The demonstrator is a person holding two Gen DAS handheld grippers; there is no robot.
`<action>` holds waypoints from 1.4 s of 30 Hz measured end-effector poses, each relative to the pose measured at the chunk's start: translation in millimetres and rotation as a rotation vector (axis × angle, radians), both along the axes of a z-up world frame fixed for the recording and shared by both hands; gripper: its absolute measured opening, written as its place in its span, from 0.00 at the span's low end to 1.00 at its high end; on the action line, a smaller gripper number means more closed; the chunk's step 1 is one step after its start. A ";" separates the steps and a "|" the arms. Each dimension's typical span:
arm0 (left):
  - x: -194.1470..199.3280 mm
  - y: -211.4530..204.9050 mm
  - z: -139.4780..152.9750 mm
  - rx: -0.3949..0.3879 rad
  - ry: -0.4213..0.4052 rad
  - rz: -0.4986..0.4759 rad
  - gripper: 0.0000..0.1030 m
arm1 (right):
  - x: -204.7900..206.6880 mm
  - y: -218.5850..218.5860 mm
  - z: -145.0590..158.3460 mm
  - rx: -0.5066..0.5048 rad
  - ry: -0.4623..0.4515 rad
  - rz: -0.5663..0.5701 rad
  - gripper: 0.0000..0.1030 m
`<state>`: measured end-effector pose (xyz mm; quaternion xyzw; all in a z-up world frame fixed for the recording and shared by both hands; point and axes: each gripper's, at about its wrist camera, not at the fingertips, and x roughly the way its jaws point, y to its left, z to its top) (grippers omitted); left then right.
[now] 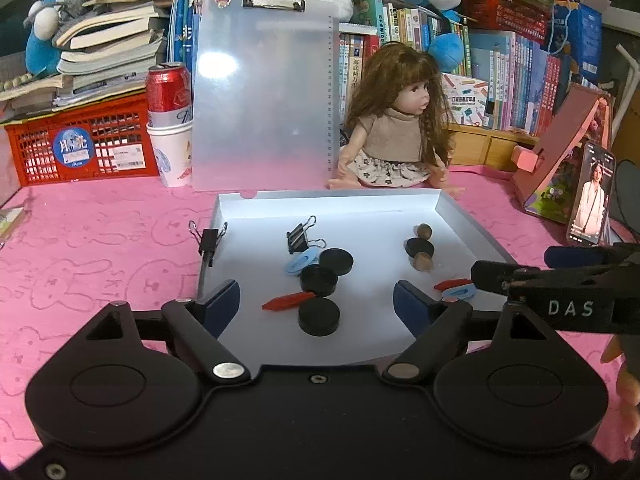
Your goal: Organize rigid objects
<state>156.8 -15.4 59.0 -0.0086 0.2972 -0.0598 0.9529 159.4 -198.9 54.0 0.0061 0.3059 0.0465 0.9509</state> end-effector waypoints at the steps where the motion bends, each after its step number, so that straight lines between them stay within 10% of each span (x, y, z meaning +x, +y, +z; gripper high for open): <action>1: -1.4 0.4 0.3 0.002 -0.004 -0.001 0.81 | -1.1 -0.1 0.4 0.002 -0.004 0.000 0.91; 42: -55.5 17.2 -22.6 -0.008 -0.018 0.022 0.81 | -50.8 -7.1 -21.5 0.034 -0.064 -0.042 1.00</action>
